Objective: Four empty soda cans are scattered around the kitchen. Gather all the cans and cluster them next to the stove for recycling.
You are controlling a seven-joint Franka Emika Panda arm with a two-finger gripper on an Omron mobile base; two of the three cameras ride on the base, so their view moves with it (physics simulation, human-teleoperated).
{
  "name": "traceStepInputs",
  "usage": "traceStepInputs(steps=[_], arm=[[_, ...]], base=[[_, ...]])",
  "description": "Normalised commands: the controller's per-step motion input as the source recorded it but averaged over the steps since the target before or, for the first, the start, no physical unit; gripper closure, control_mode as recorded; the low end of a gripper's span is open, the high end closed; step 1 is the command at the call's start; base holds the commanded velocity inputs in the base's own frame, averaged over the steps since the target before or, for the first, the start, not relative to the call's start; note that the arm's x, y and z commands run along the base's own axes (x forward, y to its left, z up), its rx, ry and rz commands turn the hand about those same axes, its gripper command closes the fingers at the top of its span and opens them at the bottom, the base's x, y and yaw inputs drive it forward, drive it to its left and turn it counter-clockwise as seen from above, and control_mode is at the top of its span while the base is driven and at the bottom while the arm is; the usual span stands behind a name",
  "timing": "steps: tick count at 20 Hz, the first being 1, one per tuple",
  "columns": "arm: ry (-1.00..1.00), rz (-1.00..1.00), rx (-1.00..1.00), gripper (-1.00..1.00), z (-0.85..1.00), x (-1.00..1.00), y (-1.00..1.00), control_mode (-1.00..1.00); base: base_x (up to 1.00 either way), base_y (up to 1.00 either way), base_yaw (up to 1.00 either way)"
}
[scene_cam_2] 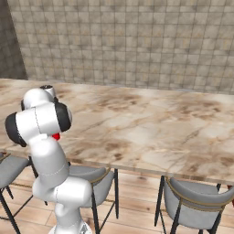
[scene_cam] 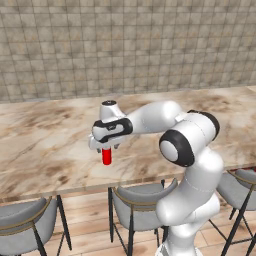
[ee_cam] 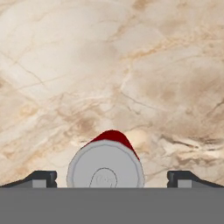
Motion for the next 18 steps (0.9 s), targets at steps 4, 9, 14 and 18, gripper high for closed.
traceStepInputs(steps=[4, 9, 14, 18], arm=[[0.02, 0.00, 0.00, -1.00, -0.06, 0.03, 0.04, -1.00], [0.00, 0.00, 0.00, -1.00, -0.09, 0.00, 0.02, -1.00], [0.00, 0.00, 0.00, 1.00, -0.06, 0.00, 0.00, -1.00], [0.00, 0.00, 0.01, 1.00, 0.00, 0.00, 0.00, -1.00]], base=[[0.00, 0.00, 0.00], [0.00, 0.00, 0.00], [0.00, 0.00, 0.00], [0.00, 0.00, 0.00]])
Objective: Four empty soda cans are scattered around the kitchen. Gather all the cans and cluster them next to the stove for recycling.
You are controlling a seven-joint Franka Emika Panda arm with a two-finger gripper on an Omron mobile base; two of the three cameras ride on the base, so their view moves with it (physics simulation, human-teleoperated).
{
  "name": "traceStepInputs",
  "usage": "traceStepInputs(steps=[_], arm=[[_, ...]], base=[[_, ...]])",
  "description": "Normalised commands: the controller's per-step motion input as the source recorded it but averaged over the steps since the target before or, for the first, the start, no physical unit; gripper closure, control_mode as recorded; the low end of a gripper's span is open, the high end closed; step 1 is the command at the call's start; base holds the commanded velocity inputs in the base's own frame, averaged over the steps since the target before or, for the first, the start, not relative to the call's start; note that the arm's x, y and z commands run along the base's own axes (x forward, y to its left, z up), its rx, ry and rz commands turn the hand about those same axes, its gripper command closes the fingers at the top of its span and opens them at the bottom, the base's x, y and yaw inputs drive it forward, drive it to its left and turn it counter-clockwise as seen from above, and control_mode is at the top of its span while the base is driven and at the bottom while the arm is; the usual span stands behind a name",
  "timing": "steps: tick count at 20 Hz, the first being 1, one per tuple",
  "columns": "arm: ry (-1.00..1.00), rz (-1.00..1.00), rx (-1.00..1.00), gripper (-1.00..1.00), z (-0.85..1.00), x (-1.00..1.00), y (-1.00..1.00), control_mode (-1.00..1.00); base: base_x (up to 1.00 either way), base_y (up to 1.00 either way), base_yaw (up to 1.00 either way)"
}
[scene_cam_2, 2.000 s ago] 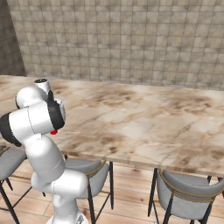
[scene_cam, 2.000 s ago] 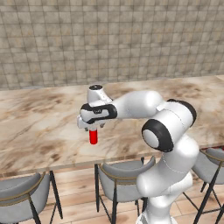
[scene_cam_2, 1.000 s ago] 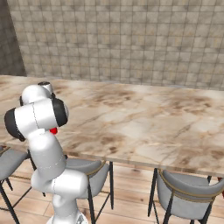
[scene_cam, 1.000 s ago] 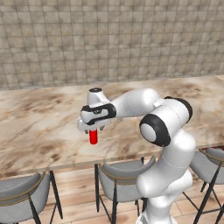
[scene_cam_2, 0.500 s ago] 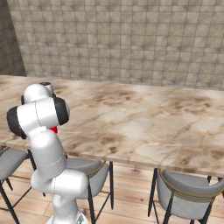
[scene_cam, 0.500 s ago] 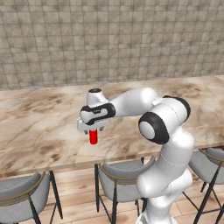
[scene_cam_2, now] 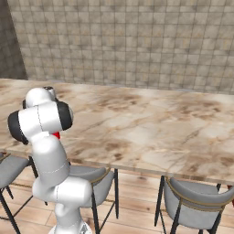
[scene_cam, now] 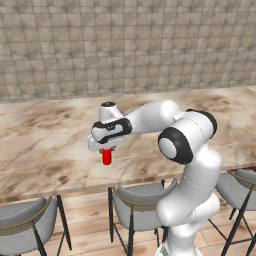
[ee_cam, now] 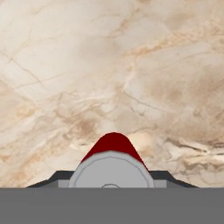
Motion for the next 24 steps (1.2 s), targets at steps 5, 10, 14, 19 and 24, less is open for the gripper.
traceStepInputs(steps=[5, 10, 14, 19, 24], arm=[[-0.03, 0.00, -0.01, 1.00, 0.04, -0.03, 0.00, -1.00], [0.00, 0.00, 0.00, 1.00, 0.47, -0.03, -0.09, -1.00], [0.12, 0.00, 0.03, 1.00, 0.63, -0.07, -0.16, -1.00], [0.17, -0.01, 0.03, 1.00, 0.68, -0.11, -0.18, -1.00], [0.14, -0.05, 0.00, 1.00, 0.47, -0.11, -0.06, -1.00]], base=[[0.00, 0.00, 0.00], [0.00, 0.00, 0.00], [0.00, 0.00, 0.00], [0.00, 0.00, 0.00], [0.00, 0.00, 0.00]])
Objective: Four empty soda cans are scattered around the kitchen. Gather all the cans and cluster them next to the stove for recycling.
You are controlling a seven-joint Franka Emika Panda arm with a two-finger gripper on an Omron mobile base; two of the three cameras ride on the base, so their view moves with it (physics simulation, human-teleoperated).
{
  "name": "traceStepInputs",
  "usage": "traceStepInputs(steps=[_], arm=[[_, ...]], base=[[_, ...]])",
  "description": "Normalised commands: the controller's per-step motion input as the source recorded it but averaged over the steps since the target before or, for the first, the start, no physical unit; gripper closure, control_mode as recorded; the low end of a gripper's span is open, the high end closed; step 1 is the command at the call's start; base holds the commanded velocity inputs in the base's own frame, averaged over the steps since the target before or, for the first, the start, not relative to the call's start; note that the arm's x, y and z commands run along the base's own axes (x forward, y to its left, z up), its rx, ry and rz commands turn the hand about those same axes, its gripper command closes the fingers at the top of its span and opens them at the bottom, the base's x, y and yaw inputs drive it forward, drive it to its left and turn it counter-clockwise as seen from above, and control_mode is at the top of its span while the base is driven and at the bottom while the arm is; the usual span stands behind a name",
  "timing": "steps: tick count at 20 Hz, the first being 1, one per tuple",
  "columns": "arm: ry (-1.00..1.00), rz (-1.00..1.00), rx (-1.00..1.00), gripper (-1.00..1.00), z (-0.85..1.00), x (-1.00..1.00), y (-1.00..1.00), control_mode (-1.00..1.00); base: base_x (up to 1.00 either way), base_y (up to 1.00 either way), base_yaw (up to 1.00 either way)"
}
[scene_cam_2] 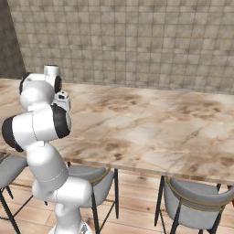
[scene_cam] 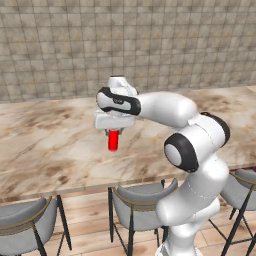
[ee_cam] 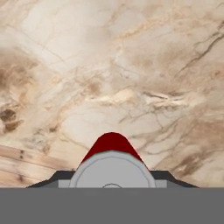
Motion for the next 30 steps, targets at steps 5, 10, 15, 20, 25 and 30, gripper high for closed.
traceStepInputs(steps=[5, 10, 15, 20, 25, 30], arm=[[0.08, -0.06, -0.04, 1.00, 0.36, -0.08, -0.07, -1.00], [0.02, -0.05, -0.10, 1.00, 0.26, -0.15, -0.31, -1.00], [-0.12, -0.02, -0.08, 1.00, 0.01, -0.25, -0.36, -1.00], [-0.22, 0.00, -0.05, 1.00, 0.00, -0.37, -0.39, -1.00], [-0.19, 0.00, -0.03, 1.00, 0.01, -0.43, -0.39, -1.00], [-0.06, 0.00, 0.00, 1.00, 0.09, -0.29, -0.42, -1.00]], base=[[0.00, 0.00, 0.00], [0.00, 0.00, 0.00], [0.00, 0.00, 0.00], [0.00, 0.00, 0.00], [0.00, 0.00, 0.00], [0.00, 0.00, 0.00]])
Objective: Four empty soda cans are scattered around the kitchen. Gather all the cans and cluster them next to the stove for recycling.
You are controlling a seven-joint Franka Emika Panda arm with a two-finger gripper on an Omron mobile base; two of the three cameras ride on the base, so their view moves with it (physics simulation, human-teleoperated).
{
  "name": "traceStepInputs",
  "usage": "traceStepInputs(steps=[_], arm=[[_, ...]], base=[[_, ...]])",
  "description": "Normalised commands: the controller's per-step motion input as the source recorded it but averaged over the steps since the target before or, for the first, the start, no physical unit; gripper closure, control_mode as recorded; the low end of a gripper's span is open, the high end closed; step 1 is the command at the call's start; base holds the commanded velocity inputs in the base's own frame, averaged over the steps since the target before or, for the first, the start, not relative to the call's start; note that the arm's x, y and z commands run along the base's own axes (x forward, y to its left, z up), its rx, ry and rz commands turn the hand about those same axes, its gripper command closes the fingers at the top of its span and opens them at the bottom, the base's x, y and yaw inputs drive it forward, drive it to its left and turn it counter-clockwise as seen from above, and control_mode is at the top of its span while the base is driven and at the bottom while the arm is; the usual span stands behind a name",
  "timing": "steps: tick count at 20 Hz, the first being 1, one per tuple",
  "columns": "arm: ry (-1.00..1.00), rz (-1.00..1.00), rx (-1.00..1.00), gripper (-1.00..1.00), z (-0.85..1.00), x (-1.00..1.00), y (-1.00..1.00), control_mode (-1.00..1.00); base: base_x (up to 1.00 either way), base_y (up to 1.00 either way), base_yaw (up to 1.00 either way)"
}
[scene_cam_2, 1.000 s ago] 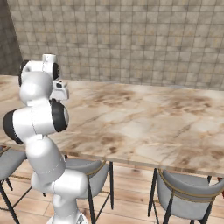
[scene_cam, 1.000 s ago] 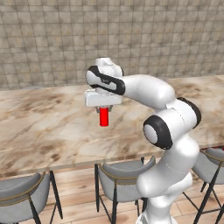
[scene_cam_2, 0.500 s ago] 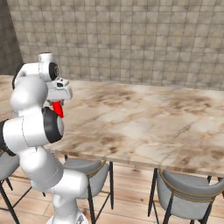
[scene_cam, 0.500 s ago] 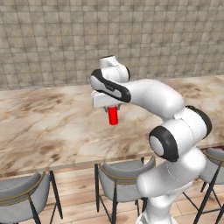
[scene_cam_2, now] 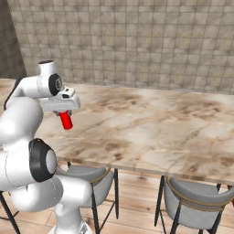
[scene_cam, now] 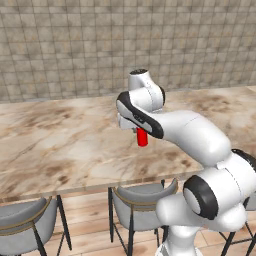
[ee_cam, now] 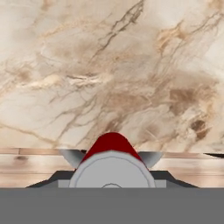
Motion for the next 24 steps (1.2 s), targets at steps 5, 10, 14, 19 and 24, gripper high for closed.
traceStepInputs(steps=[5, 10, 14, 19, 24], arm=[[0.00, 0.00, 0.00, 1.00, 0.21, -0.14, -0.42, -1.00], [0.02, 0.00, 0.00, 1.00, 0.24, -0.08, -0.35, -1.00], [0.00, 0.00, 0.00, 1.00, 0.12, -0.16, -0.38, -1.00], [0.00, 0.00, 0.00, 1.00, 0.04, -0.21, -0.33, -1.00], [0.00, 0.00, 0.00, 1.00, 0.01, -0.23, -0.20, -1.00]], base=[[0.00, 0.00, 0.00], [0.00, 0.00, 0.00], [0.00, 0.00, 0.00], [0.00, 0.00, 0.00], [0.00, 0.00, 0.00]])
